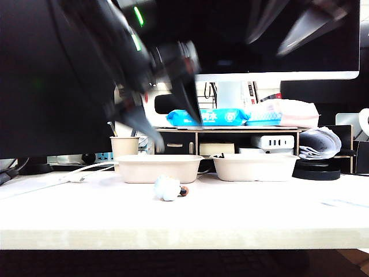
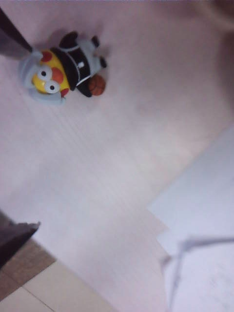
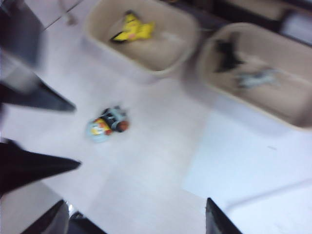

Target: Put the dolls with similar sizes into the same paper box, while dolls with different sizes go into separate paper boxes.

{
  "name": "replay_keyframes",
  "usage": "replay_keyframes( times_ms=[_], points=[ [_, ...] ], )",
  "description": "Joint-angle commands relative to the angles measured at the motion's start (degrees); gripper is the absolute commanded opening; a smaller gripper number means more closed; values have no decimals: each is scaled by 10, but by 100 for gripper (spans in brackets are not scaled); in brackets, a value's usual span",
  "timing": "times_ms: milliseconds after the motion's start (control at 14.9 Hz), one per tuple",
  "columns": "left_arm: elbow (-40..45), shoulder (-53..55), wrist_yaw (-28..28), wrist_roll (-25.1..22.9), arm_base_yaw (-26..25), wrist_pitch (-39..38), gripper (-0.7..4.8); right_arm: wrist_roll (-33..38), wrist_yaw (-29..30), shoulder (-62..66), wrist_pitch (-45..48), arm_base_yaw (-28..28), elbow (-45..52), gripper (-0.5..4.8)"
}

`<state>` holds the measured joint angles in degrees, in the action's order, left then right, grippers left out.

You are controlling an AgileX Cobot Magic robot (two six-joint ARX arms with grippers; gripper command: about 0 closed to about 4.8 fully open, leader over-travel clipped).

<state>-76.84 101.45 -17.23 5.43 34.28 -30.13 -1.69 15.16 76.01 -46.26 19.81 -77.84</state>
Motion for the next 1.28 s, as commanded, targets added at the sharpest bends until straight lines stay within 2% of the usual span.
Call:
replay_keyframes(
  times_ms=[67,336,470,538,672,807,1008,1075,1277],
  points=[
    [-1,59,12,10,3,24,479,-12,17,-27,-6,-10,-3,358],
    [-1,81,52,13,3,34,479,-11,45,-26,-1,-8,12,358],
    [-1,82,72,36,3,39,479,-8,94,-26,23,-6,43,358],
    [-1,83,70,45,3,41,479,1,96,-24,32,-2,55,358],
    [-1,85,70,97,3,45,479,3,96,-19,32,5,63,358],
    [-1,87,42,141,4,60,479,4,96,-19,43,9,63,358],
    [-1,91,45,153,23,79,479,4,96,-19,45,9,63,358],
    [-1,97,45,172,28,81,479,4,96,-19,46,8,63,358],
    [-1,119,57,183,35,68,479,4,99,-20,45,9,62,358]
  ],
)
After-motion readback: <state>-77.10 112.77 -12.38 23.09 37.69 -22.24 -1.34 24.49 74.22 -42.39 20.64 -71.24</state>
